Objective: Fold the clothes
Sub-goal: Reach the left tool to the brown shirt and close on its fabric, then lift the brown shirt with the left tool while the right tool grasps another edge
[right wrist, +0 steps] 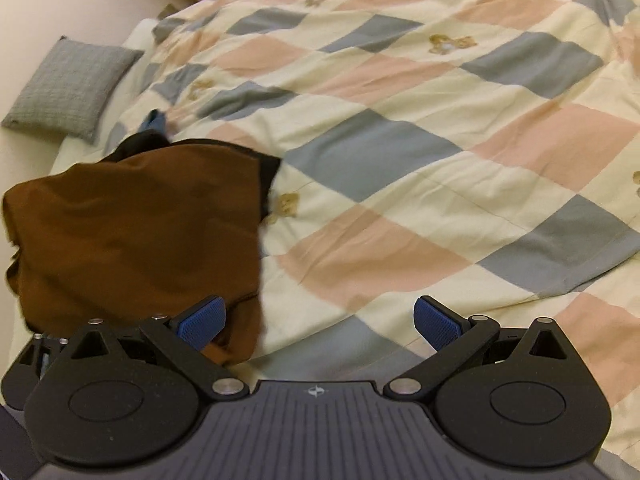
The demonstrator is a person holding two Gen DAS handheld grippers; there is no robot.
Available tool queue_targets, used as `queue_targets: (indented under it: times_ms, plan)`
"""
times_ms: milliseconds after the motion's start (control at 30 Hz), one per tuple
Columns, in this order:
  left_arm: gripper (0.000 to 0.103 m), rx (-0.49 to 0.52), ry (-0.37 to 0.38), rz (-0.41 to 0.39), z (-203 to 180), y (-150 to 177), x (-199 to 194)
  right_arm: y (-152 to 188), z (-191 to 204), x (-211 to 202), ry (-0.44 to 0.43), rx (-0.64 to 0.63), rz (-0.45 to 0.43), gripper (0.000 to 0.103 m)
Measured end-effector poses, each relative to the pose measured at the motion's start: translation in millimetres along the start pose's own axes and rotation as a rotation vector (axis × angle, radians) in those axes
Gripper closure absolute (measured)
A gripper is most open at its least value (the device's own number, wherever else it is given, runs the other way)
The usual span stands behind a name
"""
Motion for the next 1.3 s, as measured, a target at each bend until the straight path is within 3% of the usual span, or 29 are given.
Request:
queue_targets:
  times_ms: [233,333,500,567,700,833,900,1033,1167,1300]
  plan:
    - [0.041,0.185,-0.002,-0.026,-29,3,30,-10,-8,28,-0.006,0.068,0.020,0.000]
    - [0.038,0.189,0.016,-0.022,-31,3,34,-11,-5,40,0.001,0.061,0.041,0.000]
    - [0.034,0.113,0.044,-0.002,-30,1,36,-9,-1,53,0.010,0.046,0.070,0.000]
    - [0.041,0.119,-0.006,0.018,-34,3,44,-8,1,58,0.013,0.036,0.083,0.000]
    - [0.092,0.140,-0.144,0.014,-24,14,52,-7,5,63,0.015,0.013,0.097,0.000]
    - [0.094,-0.028,-0.183,-0.090,41,18,0,-9,8,58,0.019,-0.044,0.067,0.003]
    - [0.094,-0.134,-0.195,-0.134,80,23,-26,-13,14,54,0.026,-0.127,0.030,0.016]
    - [0.095,-0.446,-0.198,-0.168,196,50,-74,-23,37,45,0.060,-0.319,-0.051,0.035]
    - [0.095,-0.638,-0.184,-0.193,273,82,-103,-27,79,36,0.040,-0.491,-0.147,0.036]
    - [0.095,-0.703,-0.170,-0.215,295,99,-122,-20,125,35,-0.012,-0.635,-0.211,0.036]
Point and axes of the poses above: each gripper's, at about its wrist camera, not at the fingertips, and x roughly the way its jaws point, z to its left, y to its underside, the point moved 8 cm from there along x, roughly the way its jaws point, and after that the axes turned 6 degrees about z, right-handed, at the moved point
